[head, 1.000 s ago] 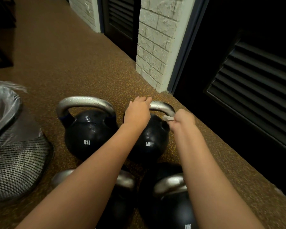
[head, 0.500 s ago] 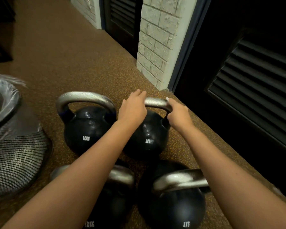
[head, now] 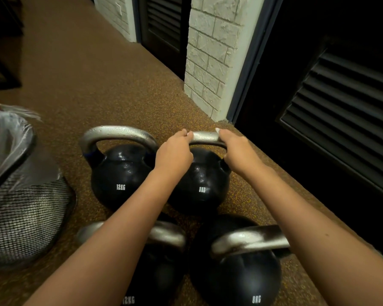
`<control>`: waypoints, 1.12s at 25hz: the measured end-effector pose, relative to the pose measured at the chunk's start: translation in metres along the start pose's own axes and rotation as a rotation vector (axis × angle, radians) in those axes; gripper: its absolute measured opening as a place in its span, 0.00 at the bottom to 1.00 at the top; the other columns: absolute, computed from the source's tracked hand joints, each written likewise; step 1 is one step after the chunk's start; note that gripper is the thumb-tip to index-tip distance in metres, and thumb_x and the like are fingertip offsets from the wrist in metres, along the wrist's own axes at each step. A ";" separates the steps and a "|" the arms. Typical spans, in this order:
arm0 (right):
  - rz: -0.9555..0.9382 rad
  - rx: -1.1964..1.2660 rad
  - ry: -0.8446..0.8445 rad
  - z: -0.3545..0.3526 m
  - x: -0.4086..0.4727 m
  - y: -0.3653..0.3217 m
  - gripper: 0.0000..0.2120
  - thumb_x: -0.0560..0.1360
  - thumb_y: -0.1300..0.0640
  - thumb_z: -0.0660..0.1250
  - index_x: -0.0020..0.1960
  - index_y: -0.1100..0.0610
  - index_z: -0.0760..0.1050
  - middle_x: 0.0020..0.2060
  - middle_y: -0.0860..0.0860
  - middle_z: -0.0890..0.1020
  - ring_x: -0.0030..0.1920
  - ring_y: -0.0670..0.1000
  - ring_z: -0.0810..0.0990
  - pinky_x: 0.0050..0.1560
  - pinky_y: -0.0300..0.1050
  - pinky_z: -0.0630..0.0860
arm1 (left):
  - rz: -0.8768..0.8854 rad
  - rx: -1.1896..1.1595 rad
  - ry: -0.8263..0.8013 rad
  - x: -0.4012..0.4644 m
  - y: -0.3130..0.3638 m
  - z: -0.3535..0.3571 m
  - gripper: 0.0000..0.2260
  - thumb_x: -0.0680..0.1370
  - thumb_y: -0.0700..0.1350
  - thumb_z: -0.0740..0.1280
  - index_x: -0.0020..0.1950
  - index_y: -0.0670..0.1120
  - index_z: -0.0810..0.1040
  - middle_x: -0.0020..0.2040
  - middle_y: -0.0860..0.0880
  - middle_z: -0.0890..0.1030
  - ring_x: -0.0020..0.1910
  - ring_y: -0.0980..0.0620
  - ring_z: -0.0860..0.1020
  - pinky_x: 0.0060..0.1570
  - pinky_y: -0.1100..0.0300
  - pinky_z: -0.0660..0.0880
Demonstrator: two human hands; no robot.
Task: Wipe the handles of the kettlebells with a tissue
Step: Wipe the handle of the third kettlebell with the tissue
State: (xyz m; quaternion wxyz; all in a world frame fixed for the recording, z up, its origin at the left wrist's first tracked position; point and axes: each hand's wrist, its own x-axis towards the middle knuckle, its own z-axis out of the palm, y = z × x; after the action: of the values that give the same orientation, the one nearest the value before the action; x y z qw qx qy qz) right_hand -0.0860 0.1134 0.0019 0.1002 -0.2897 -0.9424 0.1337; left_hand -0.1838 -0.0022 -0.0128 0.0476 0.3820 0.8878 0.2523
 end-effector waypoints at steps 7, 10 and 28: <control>-0.070 -0.132 -0.013 0.009 -0.005 -0.020 0.29 0.74 0.71 0.58 0.73 0.59 0.58 0.69 0.55 0.64 0.67 0.57 0.64 0.65 0.47 0.63 | 0.028 0.001 -0.005 -0.004 0.000 -0.002 0.26 0.75 0.34 0.57 0.73 0.47 0.64 0.75 0.49 0.62 0.71 0.48 0.64 0.68 0.54 0.64; 0.024 -0.078 0.037 0.009 0.002 -0.008 0.23 0.74 0.69 0.59 0.68 0.58 0.66 0.62 0.57 0.73 0.63 0.57 0.71 0.62 0.49 0.68 | 0.019 0.017 -0.024 -0.004 0.001 -0.002 0.26 0.76 0.34 0.57 0.74 0.47 0.63 0.75 0.49 0.61 0.72 0.48 0.63 0.69 0.53 0.64; -0.073 -0.038 -0.077 0.016 -0.017 0.010 0.39 0.71 0.72 0.63 0.76 0.53 0.52 0.76 0.52 0.53 0.74 0.58 0.57 0.70 0.50 0.61 | -0.050 -0.032 -0.026 0.003 0.001 -0.001 0.23 0.77 0.36 0.57 0.72 0.46 0.67 0.72 0.49 0.66 0.70 0.47 0.65 0.67 0.54 0.63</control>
State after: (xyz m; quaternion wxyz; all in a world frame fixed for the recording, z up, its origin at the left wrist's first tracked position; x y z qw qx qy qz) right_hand -0.0709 0.1085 -0.0184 0.0630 -0.2515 -0.9580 0.1228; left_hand -0.1857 0.0000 -0.0115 0.0716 0.3622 0.8922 0.2600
